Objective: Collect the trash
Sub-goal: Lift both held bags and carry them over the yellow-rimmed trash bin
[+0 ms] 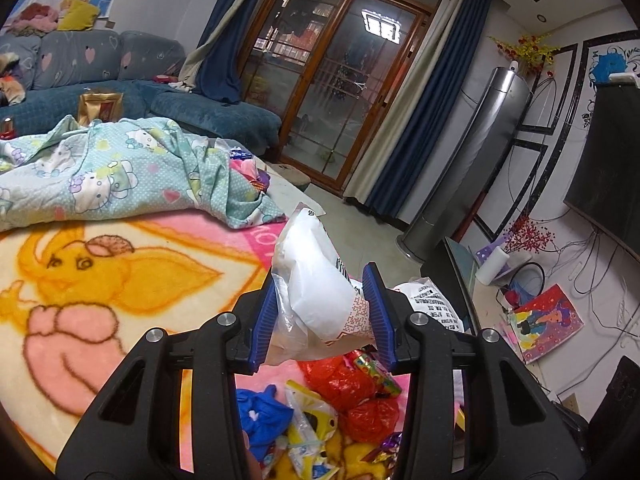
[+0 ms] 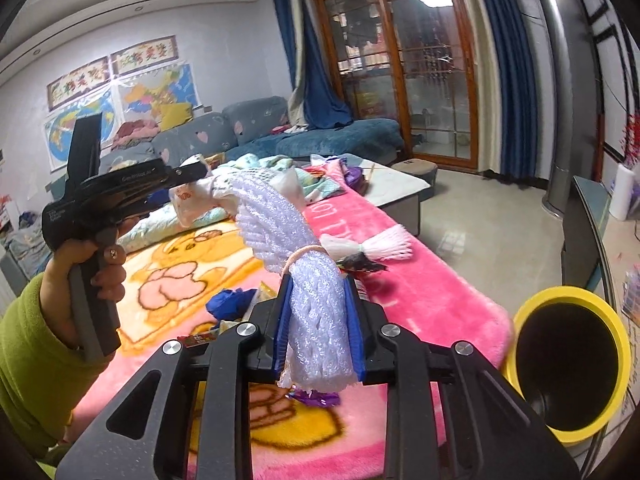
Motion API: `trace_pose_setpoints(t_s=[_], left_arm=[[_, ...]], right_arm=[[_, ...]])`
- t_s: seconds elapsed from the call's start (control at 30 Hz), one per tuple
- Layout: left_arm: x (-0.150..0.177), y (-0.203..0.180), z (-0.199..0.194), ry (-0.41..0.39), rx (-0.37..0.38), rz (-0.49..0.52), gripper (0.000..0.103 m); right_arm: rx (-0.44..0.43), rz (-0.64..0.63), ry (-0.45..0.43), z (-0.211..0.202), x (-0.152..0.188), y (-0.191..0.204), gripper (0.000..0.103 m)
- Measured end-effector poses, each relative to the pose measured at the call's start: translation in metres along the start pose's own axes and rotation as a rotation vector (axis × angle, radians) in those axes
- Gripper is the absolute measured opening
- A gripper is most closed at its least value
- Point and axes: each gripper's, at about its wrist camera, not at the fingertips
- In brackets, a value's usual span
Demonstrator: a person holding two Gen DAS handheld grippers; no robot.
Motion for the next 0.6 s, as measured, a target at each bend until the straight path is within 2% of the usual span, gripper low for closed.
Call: trace_pose_setpoints(t_s=[0.27, 0.6], left_arm=[[0.008, -0.032, 0.014, 0.013, 0.027, 0.03, 0.034], [0.032, -0.089, 0.031, 0.047, 0.079, 0.148, 0.034]], right_arm=[[0.118, 0.106, -0.032, -0.02, -0.004, -0.041, 0.024], [0.213, 0.187, -0.074, -0.032, -0.005, -0.078, 0.024]])
Point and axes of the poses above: each gripper's, at about its wrist camera, not at the fingertips, and z roughly the way its jaws point, y to its left, x to its underside, and after that the axes turned 2 degrees about x, right-handed
